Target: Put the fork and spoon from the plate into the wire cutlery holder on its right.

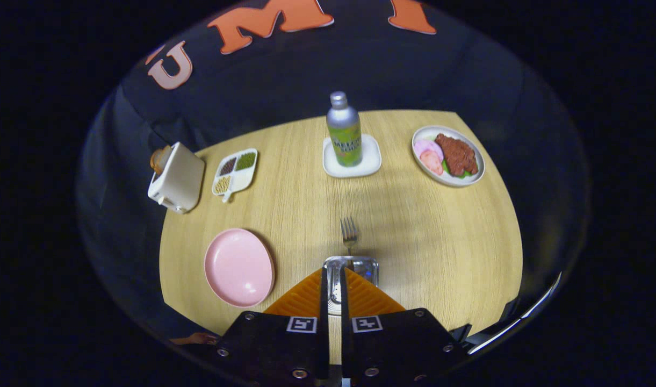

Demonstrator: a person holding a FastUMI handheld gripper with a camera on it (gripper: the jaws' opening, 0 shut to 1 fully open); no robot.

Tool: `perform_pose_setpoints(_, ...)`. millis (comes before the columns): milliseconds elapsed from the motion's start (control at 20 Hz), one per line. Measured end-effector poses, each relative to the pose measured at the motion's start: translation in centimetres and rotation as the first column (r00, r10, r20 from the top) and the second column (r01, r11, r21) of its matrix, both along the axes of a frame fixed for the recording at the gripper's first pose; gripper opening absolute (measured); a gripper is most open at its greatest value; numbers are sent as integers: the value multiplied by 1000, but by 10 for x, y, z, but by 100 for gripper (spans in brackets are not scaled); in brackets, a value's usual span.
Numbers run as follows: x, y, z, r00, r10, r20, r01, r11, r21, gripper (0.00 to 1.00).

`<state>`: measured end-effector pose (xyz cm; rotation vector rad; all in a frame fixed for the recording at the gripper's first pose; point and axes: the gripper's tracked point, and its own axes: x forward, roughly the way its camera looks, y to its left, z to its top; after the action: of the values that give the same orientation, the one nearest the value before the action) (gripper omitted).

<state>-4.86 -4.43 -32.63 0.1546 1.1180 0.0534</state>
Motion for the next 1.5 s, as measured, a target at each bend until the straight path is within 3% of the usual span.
perform_pose_setpoints(100, 18, -2, 36, 988, 0, 154, 4, 1000, -24, 17)
perform_pose_setpoints(250, 42, 5, 91, 928, 8, 371, 9, 999, -44, 25)
perform_pose_setpoints(350, 54, 10, 128, 877, 1, 480, 21, 999, -41, 45)
perform_pose_setpoints(400, 57, 10, 146, 850, -6, 527, 28, 999, -33, 63)
perform_pose_setpoints(500, 63, 12, 181, 792, -24, 610, 48, 999, -23, 80)
perform_pose_setpoints(600, 66, 5, 213, 726, -35, 687, 74, 997, -27, 88)
perform_pose_setpoints(700, 68, 0, 247, 655, -33, 755, 103, 994, -45, 91)
perform_pose_setpoints(850, 67, -5, 277, 602, -35, 798, 123, 991, -49, 96)
perform_pose_setpoints(1200, 58, -13, 337, 407, 20, 913, 164, 982, -95, 97)
perform_pose_setpoints(1400, 50, -8, 362, 331, 47, 942, 170, 979, -109, 97)
perform_pose_setpoints(1500, 46, -3, 365, 317, 50, 947, 161, 981, -106, 96)
